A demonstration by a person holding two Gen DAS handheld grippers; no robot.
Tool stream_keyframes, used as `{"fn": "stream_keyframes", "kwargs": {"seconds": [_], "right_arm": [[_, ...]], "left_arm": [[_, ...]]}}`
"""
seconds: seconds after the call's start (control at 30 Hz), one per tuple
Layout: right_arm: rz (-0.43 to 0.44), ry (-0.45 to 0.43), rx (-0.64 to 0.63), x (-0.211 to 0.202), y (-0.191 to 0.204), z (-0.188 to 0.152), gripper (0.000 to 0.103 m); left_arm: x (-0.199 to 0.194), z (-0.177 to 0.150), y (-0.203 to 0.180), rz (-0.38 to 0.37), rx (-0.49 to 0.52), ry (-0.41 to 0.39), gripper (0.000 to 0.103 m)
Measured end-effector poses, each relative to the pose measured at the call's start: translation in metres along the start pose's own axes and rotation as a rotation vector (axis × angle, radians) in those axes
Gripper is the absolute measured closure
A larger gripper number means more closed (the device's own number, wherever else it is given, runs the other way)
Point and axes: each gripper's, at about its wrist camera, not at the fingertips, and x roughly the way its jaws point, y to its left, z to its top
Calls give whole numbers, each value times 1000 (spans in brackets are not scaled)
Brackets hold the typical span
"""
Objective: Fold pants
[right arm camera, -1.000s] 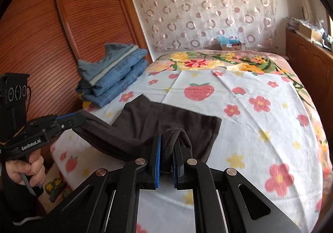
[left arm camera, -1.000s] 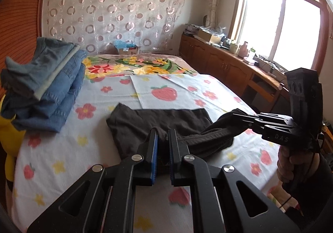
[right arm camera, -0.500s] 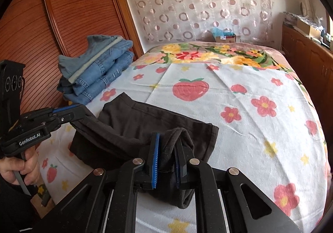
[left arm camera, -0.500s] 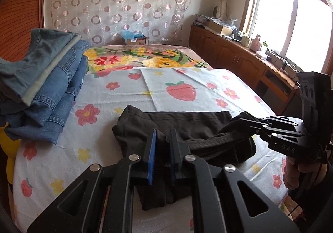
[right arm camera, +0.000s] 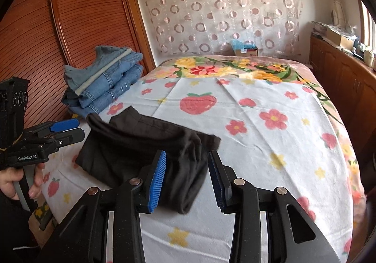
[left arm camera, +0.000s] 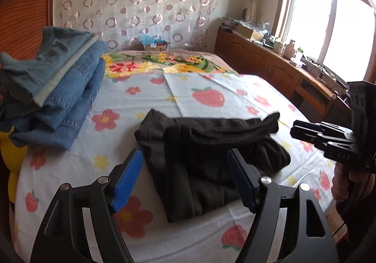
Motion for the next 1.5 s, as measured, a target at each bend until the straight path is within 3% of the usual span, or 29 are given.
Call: {"fn": "stream_keyframes", "kwargs": {"seconds": [0.3, 0.37, 0.67, 0.73, 0.8, 0.87, 1.0, 1.27, 1.37, 1.5], "right_arm": [[28, 82, -25, 8, 4, -19, 66], [38, 91, -26, 9, 5, -18, 70], [44, 133, -68, 14, 7, -18, 71], [35, 148, -74, 17, 6, -19, 75], [43, 155, -80, 17, 5, -19, 89], [56, 150, -91, 15, 5, -18, 96], [11, 108, -99, 0, -1, -14, 98], [10, 146, -84, 3, -2, -22, 98], [20, 137, -70, 0, -2, -21, 90], [-13, 124, -62, -7, -5, -19, 67]], "left_arm": [[26, -27, 7, 54, 11, 111, 28], [28, -29, 8, 55, 18, 121, 28], [34, -34, 11, 49, 22, 138, 28], [34, -34, 10, 49, 24, 136, 28], [34, -34, 10, 50, 26, 136, 28], [34, -34, 9, 50, 26, 135, 28], [33, -35, 9, 49, 28, 134, 28], [34, -34, 8, 51, 31, 133, 28], [34, -34, 9, 51, 31, 134, 27], [34, -34, 8, 52, 30, 133, 27]]}}
